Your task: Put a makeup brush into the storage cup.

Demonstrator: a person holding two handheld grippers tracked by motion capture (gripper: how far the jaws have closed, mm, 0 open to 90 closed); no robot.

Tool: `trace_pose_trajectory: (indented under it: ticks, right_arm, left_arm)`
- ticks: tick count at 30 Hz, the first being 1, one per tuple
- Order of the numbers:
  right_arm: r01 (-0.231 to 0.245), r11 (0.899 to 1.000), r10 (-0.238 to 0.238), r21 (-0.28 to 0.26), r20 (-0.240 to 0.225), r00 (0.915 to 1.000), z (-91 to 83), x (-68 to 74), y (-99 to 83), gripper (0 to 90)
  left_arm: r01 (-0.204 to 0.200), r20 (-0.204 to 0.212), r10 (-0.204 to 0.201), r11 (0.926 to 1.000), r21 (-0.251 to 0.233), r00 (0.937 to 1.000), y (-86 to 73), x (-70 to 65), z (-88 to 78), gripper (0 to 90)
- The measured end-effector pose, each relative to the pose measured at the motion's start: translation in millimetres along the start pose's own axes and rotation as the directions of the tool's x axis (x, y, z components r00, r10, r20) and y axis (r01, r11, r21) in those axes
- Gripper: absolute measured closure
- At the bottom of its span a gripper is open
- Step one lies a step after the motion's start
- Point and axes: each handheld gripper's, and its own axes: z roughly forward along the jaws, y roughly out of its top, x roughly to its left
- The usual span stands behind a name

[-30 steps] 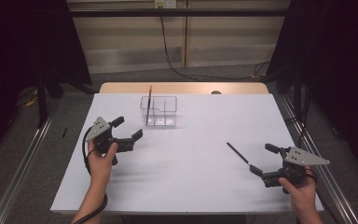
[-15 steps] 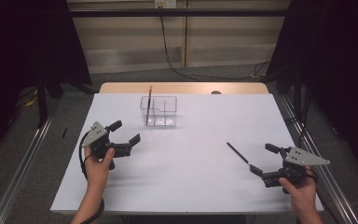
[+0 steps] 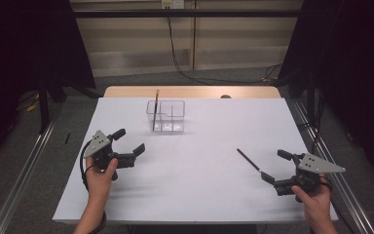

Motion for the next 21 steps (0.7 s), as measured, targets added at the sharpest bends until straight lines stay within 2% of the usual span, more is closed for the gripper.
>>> trace_pose_trajectory:
  ticks: [7, 16, 21]
  right_arm:
    - [-0.002, 1.000, 0.002, -0.001, 0.000, 1.0000, 0.5, 0.2, 0.0, 0.0]
    - [-0.001, 1.000, 0.001, 0.003, -0.005, 1.0000, 3.0, 1.0, -0.1, 0.0]
    - [0.003, 1.000, -0.003, 0.005, -0.009, 1.0000, 3.9, 1.4, 0.3, 0.0]
  left_arm:
    - [0.002, -0.003, -0.002, 1.0000, -0.009, 1.0000, -0.2, 0.7, -4.9, 1.7]
    - [-0.014, -0.007, 0.014, 0.9999, 0.005, 0.9999, -0.6, 2.4, -13.5, 1.6]
    - [0.002, -0.013, -0.002, 0.9999, -0.013, 0.9999, -1.4, 3.3, -19.3, 1.6]
